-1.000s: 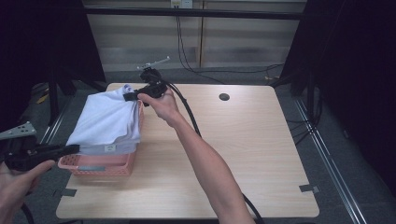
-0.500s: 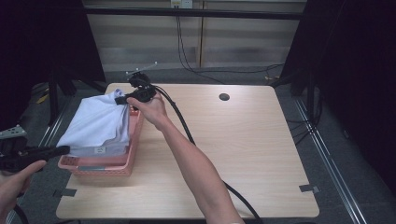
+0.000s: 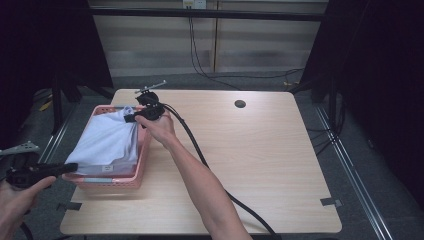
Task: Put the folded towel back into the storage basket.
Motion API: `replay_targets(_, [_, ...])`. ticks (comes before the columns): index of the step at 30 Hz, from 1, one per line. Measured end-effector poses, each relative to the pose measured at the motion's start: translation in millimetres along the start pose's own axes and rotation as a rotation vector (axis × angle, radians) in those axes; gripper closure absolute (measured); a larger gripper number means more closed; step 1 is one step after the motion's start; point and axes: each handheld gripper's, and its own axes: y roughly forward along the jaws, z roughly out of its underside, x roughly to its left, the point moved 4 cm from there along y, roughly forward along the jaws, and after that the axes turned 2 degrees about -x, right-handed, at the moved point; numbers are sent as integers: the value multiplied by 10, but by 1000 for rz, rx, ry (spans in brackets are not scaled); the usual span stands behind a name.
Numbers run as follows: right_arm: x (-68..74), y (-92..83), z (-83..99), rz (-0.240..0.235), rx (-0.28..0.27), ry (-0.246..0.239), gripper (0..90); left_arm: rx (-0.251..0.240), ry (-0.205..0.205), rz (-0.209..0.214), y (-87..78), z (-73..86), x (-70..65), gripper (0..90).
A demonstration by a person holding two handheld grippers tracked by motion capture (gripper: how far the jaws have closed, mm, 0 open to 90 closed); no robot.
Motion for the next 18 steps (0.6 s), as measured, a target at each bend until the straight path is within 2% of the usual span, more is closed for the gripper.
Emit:
replay_targets(4, [-77,40,90,19,13,6,733,34,-9,-17,100,29,19,774])
replay_targets(11, [-128,133,180,26,22,10,693,57,-33,-30,126,82,66,734])
replay_targets(13, [-162,144,202,42,29,13,596,66,-37,-45,122,102,74,624])
replay_targets(14, [-190,140,214,57,28,19,522,59,-48,-47,110,105,75,554])
replay_targets(16, [-229,134,232,60,43,28,424,28,-54,-32,62,99,67,486])
replay_targets(18, [-259,108,244,77,45,15,413,18,-47,-32,31,90,35,465])
